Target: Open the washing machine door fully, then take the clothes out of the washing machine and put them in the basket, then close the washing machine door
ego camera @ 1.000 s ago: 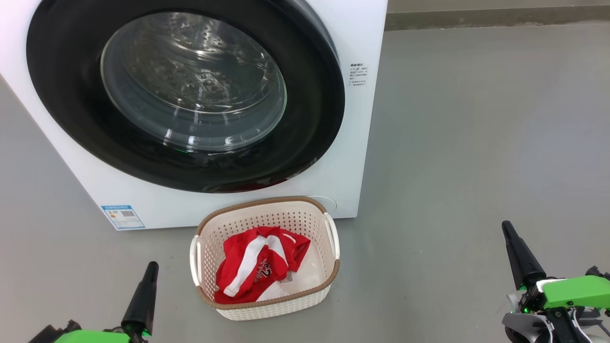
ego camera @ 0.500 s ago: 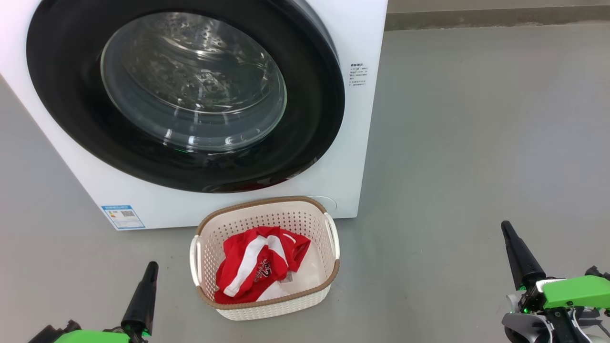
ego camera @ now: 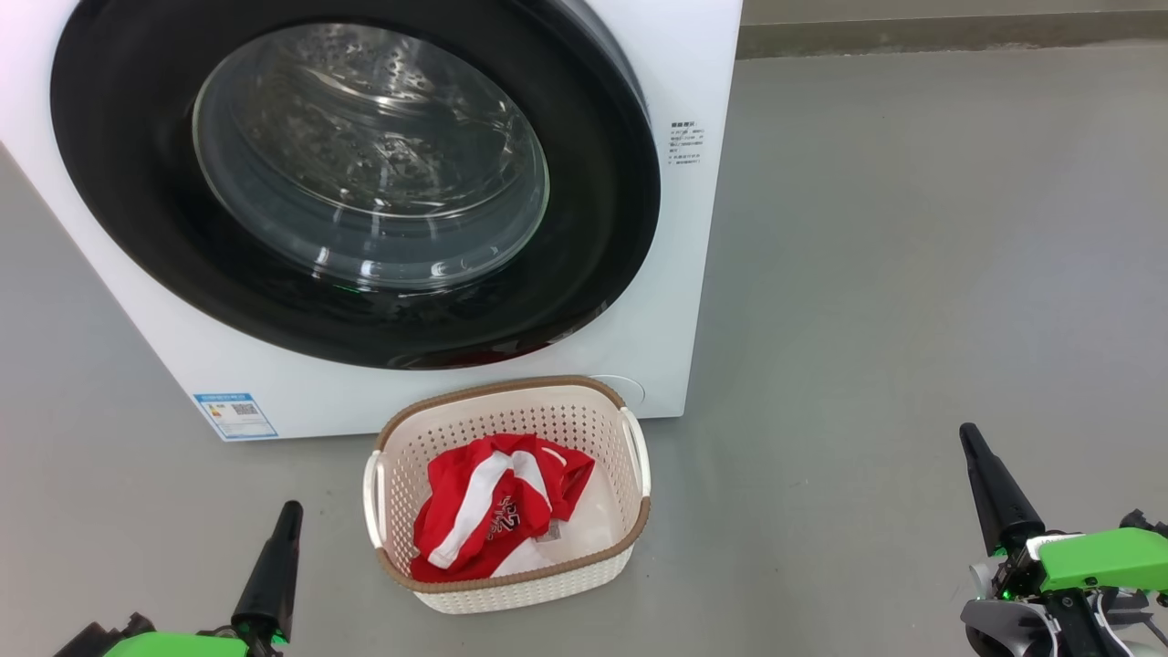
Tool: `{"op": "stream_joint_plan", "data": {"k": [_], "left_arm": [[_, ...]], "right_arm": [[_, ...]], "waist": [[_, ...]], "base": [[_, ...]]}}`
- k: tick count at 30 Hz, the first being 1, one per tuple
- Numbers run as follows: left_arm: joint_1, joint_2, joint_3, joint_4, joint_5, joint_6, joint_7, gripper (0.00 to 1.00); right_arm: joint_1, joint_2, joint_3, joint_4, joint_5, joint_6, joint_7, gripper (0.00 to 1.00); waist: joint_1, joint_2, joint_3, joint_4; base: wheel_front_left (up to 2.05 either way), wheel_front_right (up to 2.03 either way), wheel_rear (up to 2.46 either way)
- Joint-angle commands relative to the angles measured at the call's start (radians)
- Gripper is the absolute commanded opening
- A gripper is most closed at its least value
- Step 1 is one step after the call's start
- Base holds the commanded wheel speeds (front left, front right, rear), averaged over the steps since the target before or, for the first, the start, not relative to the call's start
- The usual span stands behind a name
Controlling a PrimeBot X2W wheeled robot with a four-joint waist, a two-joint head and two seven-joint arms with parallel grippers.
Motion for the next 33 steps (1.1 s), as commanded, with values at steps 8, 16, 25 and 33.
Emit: {"op": "stream_joint_plan", "data": {"k": [8, 16, 25, 33], "left_arm": [[-0.039, 0.012, 0.037, -0.021, -0.005, -0.007, 0.007, 0.00], [-0.039, 0.012, 0.037, -0.020, -0.005, -0.007, 0.007, 0.00], [-0.039, 0.012, 0.037, -0.020, -0.004, -0.007, 0.007, 0.00], [-0.039, 0.012, 0.037, -0.020, -0.004, -0.007, 0.007, 0.00]], "right_arm": [[-0.042, -0.006, 0.013, -0.025, 0.000, -0.001, 0.005, 0.00], [-0.042, -0.005, 0.013, -0.025, -0.001, -0.001, 0.005, 0.00], [-0.042, -0.005, 0.012, -0.025, -0.001, -0.001, 0.005, 0.00], [-0.042, -0.005, 0.012, -0.025, -0.001, -0.001, 0.006, 0.00]], "waist": [[0.0000, -0.0001, 0.000, 0.000], [0.0000, -0.0001, 0.000, 0.000], [0.0000, -0.0001, 0.000, 0.000], [0.0000, -0.0001, 0.000, 0.000]], "base": [[0.00, 0.00, 0.00], [0.00, 0.00, 0.00], [0.00, 0.00, 0.00], [0.00, 0.00, 0.00]]}}
